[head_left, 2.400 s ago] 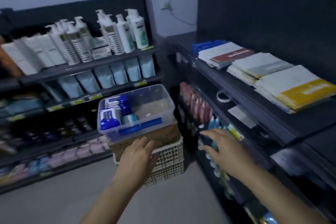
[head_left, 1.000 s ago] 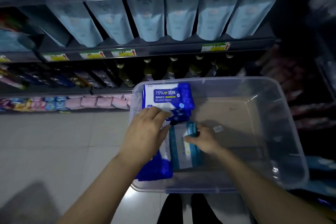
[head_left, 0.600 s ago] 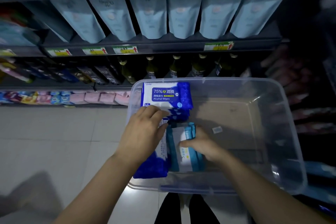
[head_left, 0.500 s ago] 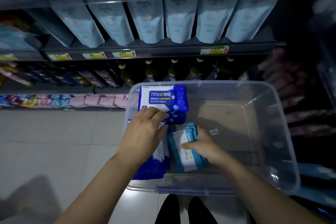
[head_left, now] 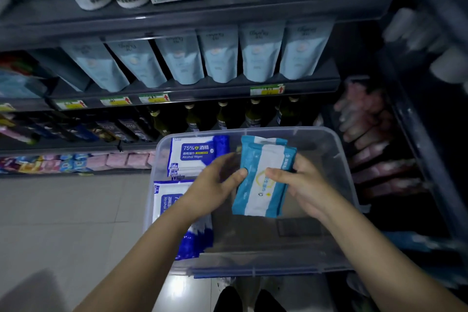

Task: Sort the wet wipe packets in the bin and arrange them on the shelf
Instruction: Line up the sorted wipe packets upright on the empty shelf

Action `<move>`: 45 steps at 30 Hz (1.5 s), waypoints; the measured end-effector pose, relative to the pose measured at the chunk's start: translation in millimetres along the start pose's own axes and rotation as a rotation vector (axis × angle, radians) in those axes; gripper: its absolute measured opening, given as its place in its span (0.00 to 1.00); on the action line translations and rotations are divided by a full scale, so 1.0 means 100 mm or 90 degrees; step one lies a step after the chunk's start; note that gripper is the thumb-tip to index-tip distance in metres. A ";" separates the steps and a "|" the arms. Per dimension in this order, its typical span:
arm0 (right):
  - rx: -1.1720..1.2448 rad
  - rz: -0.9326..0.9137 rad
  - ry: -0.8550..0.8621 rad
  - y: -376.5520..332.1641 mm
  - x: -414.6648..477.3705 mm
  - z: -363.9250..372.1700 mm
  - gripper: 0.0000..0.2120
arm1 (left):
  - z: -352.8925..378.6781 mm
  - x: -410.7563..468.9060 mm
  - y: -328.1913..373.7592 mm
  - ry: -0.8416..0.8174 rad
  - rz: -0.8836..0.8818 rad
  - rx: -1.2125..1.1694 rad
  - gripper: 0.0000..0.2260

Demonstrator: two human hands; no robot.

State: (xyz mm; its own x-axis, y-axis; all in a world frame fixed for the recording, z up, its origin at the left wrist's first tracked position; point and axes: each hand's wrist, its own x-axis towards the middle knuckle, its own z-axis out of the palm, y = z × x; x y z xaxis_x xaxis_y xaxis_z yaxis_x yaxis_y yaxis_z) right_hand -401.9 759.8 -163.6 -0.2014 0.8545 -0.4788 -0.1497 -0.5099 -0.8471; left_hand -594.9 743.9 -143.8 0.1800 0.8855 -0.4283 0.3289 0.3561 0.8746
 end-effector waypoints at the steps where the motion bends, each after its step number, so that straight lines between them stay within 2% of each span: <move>1: 0.017 0.001 -0.009 -0.04 -0.03 -0.01 0.16 | 0.06 0.00 0.01 -0.032 -0.025 -0.076 0.19; 3: 0.034 0.004 -0.012 -0.07 -0.07 -0.06 0.16 | 0.16 0.00 0.01 -0.068 -0.065 -0.185 0.20; 6: 0.039 0.002 -0.006 -0.10 -0.10 -0.14 0.15 | 0.27 0.04 0.02 -0.076 -0.066 -0.225 0.22; 10: 0.051 -0.029 0.025 -0.14 -0.15 -0.20 0.13 | 0.39 0.08 0.08 -0.059 -0.068 -0.285 0.18; 15: 0.121 0.006 0.086 -0.15 -0.30 -0.27 0.11 | 0.55 0.10 0.22 -0.023 -0.079 -0.302 0.10; 19: 0.164 -0.024 0.147 -0.23 -0.56 -0.40 0.08 | 0.62 0.08 0.39 -0.089 -0.052 -0.276 0.11; 25: 0.174 -0.110 0.314 -0.22 -1.21 -0.39 0.07 | 0.80 -0.09 0.61 -0.225 0.047 -0.168 0.13; 29: 0.151 -0.136 0.449 -0.09 -1.76 -0.30 0.12 | 1.03 -0.32 0.69 -0.302 0.112 -0.118 0.10; 32: 0.148 -0.142 0.507 0.10 -2.29 -0.26 0.14 | 1.32 -0.63 0.77 -0.364 0.149 -0.130 0.06; 35: 0.170 -0.178 0.600 0.29 -2.89 -0.24 0.13 | 1.67 -1.02 0.83 -0.435 0.144 -0.153 0.07; 39: 0.239 -0.234 0.822 0.59 -3.85 -0.33 0.11 | 2.18 -1.57 0.87 -0.494 0.152 -0.132 0.04; 41: 0.258 -0.238 0.901 0.78 -4.36 -0.37 0.10 | 2.42 -1.86 0.84 -0.531 0.153 -0.112 0.05; 45: 0.294 -0.277 0.938 1.17 -5.31 -0.35 0.10 | 3.01 -2.56 0.68 -0.620 0.158 -0.047 0.07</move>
State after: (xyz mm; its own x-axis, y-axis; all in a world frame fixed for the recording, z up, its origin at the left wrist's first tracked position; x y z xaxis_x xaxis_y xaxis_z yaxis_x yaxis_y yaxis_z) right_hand -278.3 249.8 -17.1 0.9560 0.1417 -0.2570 -0.2643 0.0355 -0.9638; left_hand -339.6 451.3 -42.6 0.9258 0.3196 -0.2019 0.1263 0.2417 0.9621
